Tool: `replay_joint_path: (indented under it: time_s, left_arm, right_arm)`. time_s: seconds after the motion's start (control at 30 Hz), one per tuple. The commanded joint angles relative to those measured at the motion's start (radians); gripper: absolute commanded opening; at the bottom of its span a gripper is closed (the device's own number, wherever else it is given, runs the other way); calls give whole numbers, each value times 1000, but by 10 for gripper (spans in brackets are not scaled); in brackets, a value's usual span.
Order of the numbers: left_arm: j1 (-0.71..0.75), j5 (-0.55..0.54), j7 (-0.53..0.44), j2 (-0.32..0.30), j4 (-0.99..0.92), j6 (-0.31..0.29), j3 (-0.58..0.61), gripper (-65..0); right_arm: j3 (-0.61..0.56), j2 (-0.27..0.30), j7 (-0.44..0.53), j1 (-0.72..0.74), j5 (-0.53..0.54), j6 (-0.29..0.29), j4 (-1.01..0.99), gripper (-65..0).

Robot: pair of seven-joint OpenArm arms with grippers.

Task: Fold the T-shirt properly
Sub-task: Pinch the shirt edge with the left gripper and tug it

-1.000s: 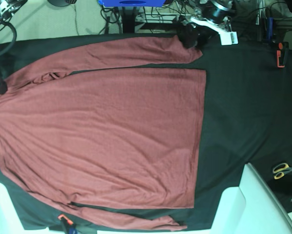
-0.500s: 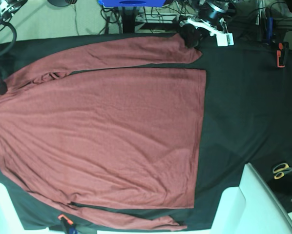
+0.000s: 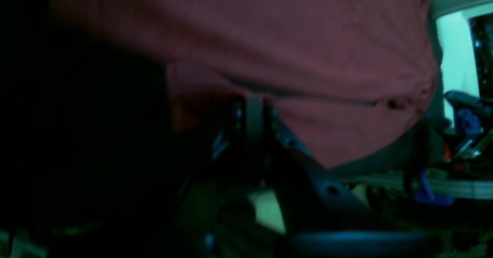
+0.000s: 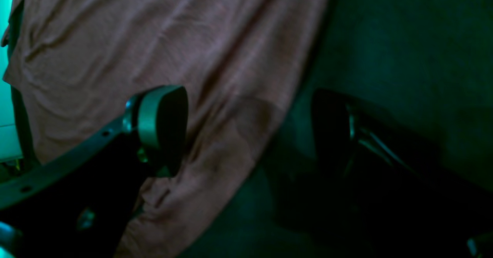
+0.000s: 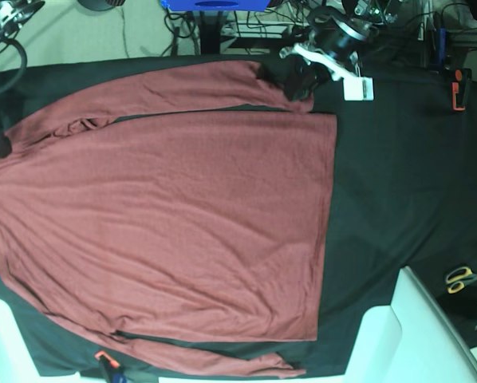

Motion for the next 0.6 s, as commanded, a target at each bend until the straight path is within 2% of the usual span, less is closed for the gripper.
replay_joint_path:
  time_s: [0.0,0.07,0.17,0.23,0.33,0.43,0.57]
  left_arm:
    - [9,-7,-12,-7,31,17,-3,-650]
    - [9,-7,-12,-10,54,58,-3,-650]
    - [11,-7,-12,-12,79,64,-3,-650]
    - [11,-7,-12,-23,79,64,-3,-650]
    - [22,-7,-12,-24,79,64,-3,-650]
    - [34,-7,-12,-35,91,64,-10,-650]
    - [60,-7,-12,-32,105,64,-56,-650]
  right_arm:
    - [2,26,15,17,20,8,11,-182]
    - [0,26,20,32,18,8,10,-183]
    - [0,26,22,64,17,-1,-1,-183]
    - [8,31,29,91,17,-49,-42,-183]
    - [0,42,100,98,17,-101,-98,-183]
    - [0,46,143,98,17,-102,-127,-183]
    - [6,65,144,91,17,-102,-122,-183]
